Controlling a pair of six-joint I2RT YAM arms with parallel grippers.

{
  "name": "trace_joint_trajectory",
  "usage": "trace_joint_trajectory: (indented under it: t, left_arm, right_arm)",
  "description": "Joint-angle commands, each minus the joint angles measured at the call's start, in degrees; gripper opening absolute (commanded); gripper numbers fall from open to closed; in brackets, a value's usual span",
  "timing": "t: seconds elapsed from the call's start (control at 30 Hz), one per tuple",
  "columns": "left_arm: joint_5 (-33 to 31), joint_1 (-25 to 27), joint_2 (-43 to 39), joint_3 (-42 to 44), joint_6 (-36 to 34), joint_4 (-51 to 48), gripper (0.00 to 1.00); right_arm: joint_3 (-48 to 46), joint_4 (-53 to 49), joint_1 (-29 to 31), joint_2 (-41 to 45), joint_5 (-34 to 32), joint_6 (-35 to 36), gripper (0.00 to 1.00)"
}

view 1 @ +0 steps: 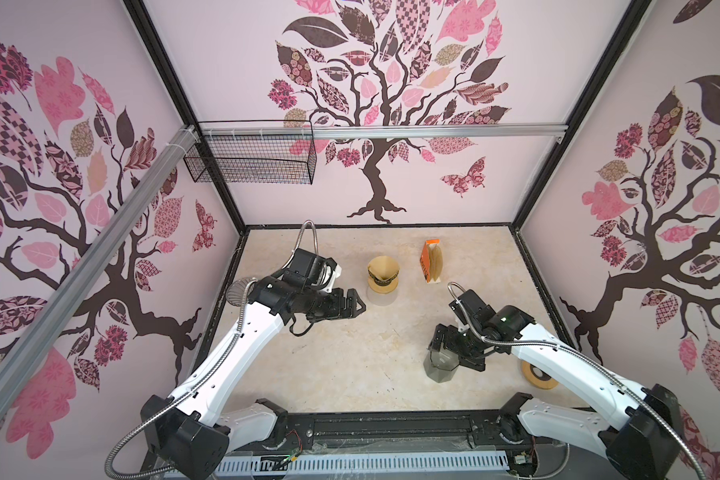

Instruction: Place the coffee filter in the dripper

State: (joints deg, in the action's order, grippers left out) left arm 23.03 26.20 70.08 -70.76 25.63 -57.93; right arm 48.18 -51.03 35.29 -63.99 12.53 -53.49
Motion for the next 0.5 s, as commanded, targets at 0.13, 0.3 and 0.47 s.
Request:
trace_joint_trajectory:
  t: [0.13,0.3,0.47]
  left_arm:
    - [0.2,0.1,-0.6,1.0,0.1,0.6,0.98]
    - [0.3,0.1,-0.1,0.7,0.1,0.4,0.98]
    - [0.7,0.2,0.2,0.2,0.0,-0.3,0.98]
  right_arm:
    - [0.7,6.1,2.0,-3.3,2.8,-3.5,1.00]
    - [2.5,9.9,3.2,-7.0,3.8,-4.6,1.00]
    - [6.4,12.4,4.4,-12.2,2.5,-4.6,1.00]
